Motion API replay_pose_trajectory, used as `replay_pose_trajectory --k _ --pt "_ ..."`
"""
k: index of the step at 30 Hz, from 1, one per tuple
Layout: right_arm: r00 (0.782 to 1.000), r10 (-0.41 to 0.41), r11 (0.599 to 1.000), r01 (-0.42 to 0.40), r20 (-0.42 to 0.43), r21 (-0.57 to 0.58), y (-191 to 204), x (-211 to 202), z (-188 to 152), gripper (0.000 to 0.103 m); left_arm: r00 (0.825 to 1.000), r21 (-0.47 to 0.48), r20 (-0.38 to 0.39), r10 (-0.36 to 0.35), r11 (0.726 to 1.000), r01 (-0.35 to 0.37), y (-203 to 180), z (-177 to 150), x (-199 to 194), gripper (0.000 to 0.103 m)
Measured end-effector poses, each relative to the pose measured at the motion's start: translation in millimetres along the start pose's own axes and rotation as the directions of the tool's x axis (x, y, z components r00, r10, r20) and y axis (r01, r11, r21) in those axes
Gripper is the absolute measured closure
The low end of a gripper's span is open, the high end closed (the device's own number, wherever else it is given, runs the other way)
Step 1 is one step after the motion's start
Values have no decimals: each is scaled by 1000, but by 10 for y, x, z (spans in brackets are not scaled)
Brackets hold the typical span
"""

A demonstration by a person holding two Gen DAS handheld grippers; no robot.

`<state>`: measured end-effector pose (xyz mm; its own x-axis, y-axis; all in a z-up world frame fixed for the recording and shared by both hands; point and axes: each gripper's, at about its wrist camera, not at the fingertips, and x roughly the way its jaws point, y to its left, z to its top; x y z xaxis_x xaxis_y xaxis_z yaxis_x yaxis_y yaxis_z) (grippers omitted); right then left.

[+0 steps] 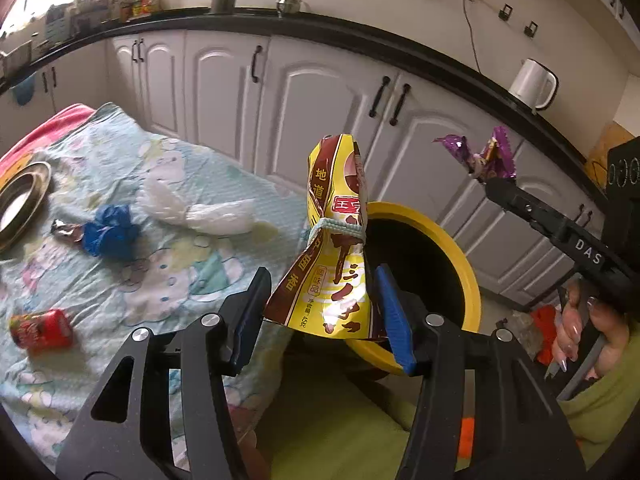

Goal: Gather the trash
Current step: 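Carry the purple wrapper and yellow-brown wrapper over the bin with both grippers, then open both grippers to drop the wrappers into the bin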

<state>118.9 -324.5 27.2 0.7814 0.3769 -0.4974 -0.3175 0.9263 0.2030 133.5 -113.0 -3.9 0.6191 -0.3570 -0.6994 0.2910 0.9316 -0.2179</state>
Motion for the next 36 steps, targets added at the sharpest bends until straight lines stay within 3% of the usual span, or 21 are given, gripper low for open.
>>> replay_pose_trajectory --k 15,26,36 --pt "996 -85 995 86 -27 40 -372 28 -135 87 997 73 -52 -52 996 55 -326 -71 312 57" --pt "988 -125 988 133 -95 75 -617 165 -281 87 990 119 -113 -85 988 99 -529 -199 604 57" --pt "978 -115 982 138 -174 127 -823 321 -440 86 971 130 -213 -108 982 138 -607 -412 953 57"
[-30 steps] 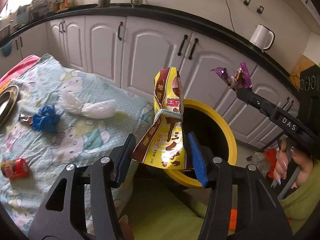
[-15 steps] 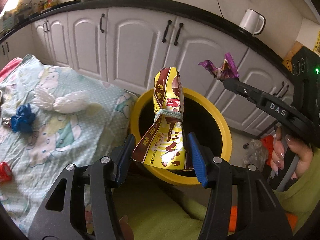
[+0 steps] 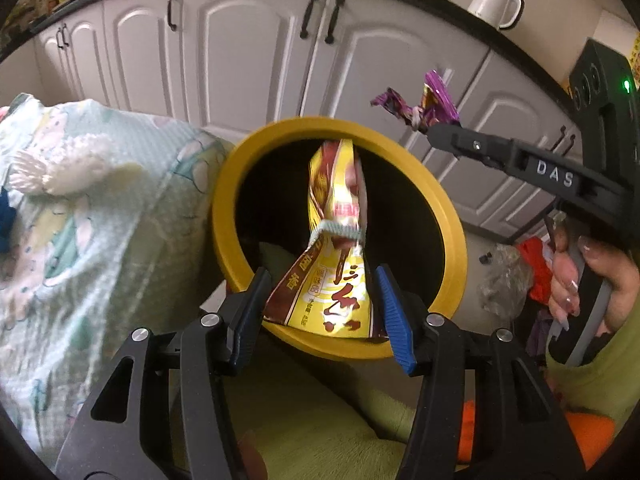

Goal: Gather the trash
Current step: 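Open both grippers to drop the wrappers into the bin, then move both open grippers back toward the red can and blue glove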

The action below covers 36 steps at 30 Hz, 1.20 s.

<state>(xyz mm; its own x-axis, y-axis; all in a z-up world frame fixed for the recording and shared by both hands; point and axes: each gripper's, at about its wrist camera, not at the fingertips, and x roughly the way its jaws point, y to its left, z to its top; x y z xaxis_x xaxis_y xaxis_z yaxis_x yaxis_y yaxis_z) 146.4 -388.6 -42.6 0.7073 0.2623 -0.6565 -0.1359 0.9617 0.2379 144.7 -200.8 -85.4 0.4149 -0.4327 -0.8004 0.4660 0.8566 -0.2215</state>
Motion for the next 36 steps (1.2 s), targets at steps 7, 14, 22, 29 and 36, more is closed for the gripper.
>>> replay_pose_trajectory --k 7,14,22,29,36 --pt "1000 -2 1000 2 -23 20 -46 67 -24 86 1000 12 -7 -5 1000 5 -12 24 84 64" --pt "999 -26 999 27 -18 47 -87 63 -19 59 999 -9 26 19 1000 -19 44 3 -25 48" --pt "999 -34 999 33 38 38 -3 -56 33 42 989 -65 98 115 992 -109 273 -25 -330 12" --pt "996 0 1000 2 90 -23 285 -173 81 28 959 -129 177 223 971 -202 527 -64 -692 11" --pt "991 51 991 -35 126 -125 674 -257 124 22 929 -196 215 301 945 -261 785 -114 -939 11"
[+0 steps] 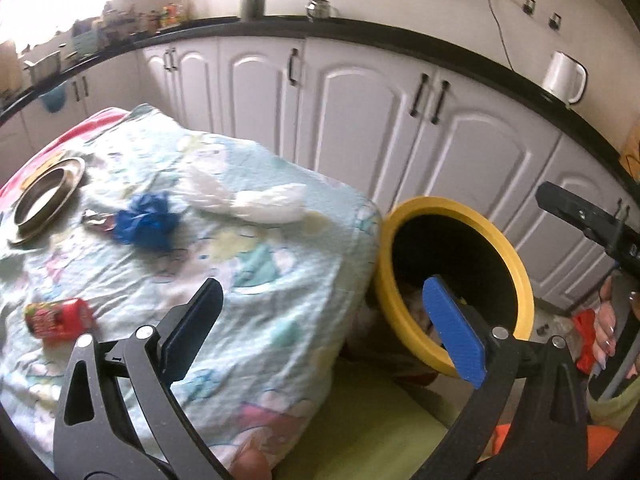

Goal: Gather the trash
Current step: 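Move both open grippers back toward the red can and blue glove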

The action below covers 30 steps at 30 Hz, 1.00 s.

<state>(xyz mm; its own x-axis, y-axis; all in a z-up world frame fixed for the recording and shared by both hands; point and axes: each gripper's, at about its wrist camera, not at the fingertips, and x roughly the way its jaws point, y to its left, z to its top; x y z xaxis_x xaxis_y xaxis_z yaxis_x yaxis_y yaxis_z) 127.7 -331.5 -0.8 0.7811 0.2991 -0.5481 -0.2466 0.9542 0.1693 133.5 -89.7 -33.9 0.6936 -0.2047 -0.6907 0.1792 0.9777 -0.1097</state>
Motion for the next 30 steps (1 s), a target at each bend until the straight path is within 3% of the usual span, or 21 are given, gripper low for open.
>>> replay_pose_trajectory --k 9,17,30 --pt "999 45 996 -44 21 -77 390 -11 93 21 995 -77 57 79 994 -74 413 -7 -237 11" --pt "995 90 987 -83 42 -140 726 -15 139 21 979 -105 126 162 983 -150 651 -18 -485 11" --pt "986 168 954 -160 10 -252 1299 151 116 21 959 -157 152 237 964 -214 991 -87 -661 11"
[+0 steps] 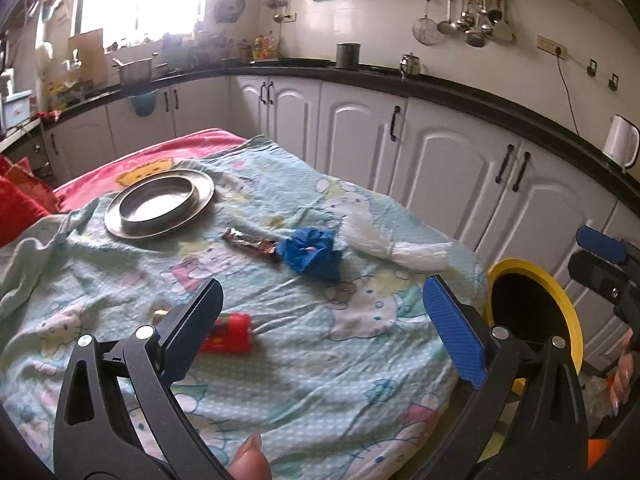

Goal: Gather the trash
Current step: 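Move both open grippers back toward the red can and blue glove, then grasp the red can with the left gripper while the right gripper grasps the blue glove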

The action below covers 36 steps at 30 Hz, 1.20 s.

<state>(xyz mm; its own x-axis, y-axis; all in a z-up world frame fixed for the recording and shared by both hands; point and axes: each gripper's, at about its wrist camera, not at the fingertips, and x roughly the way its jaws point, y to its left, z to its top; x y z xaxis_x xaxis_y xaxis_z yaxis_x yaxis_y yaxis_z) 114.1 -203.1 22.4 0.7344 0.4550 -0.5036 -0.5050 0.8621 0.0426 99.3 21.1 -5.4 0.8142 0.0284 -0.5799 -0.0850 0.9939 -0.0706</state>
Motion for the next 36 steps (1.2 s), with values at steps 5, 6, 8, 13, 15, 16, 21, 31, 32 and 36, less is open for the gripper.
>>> replay_pose_trajectory --k 5,6,8,13,15,16,21,31,32,36 --pt "999 28 999 -29 -16 -42 184 154 51 21 1000 -33 -13 22 999 -22 178 -24 16 11" --pt "999 32 998 -33 -17 -49 211 181 61 21 999 -42 -19 30 999 -31 227 -32 23 11" --pt "999 42 997 -43 -20 -59 261 251 93 21 998 -55 -37 46 997 -48 308 -49 51 11" --pt "997 65 994 -69 -45 -81 398 474 170 21 994 -107 -89 62 992 -72 524 -122 107 11" --pt "996 73 992 -78 -56 -95 449 566 191 21 992 -133 -114 55 989 -70 609 -154 135 11" --pt "995 79 992 -85 -64 -98 462 620 200 21 991 -143 -122 49 987 -67 633 -164 141 11" --pt "988 103 989 -114 -114 -97 525 916 222 23 982 -238 -188 -8 971 -37 826 -291 221 14" --pt "955 152 978 -183 -255 -101 692 1720 160 45 955 -459 -245 -169 888 39 1118 -508 444 22" --pt "952 156 977 -188 -264 -102 702 1770 147 47 953 -468 -245 -176 883 43 1127 -502 462 22" --pt "932 171 974 -209 -321 -87 743 2072 110 57 951 -514 -238 -197 856 49 1143 -484 554 23"
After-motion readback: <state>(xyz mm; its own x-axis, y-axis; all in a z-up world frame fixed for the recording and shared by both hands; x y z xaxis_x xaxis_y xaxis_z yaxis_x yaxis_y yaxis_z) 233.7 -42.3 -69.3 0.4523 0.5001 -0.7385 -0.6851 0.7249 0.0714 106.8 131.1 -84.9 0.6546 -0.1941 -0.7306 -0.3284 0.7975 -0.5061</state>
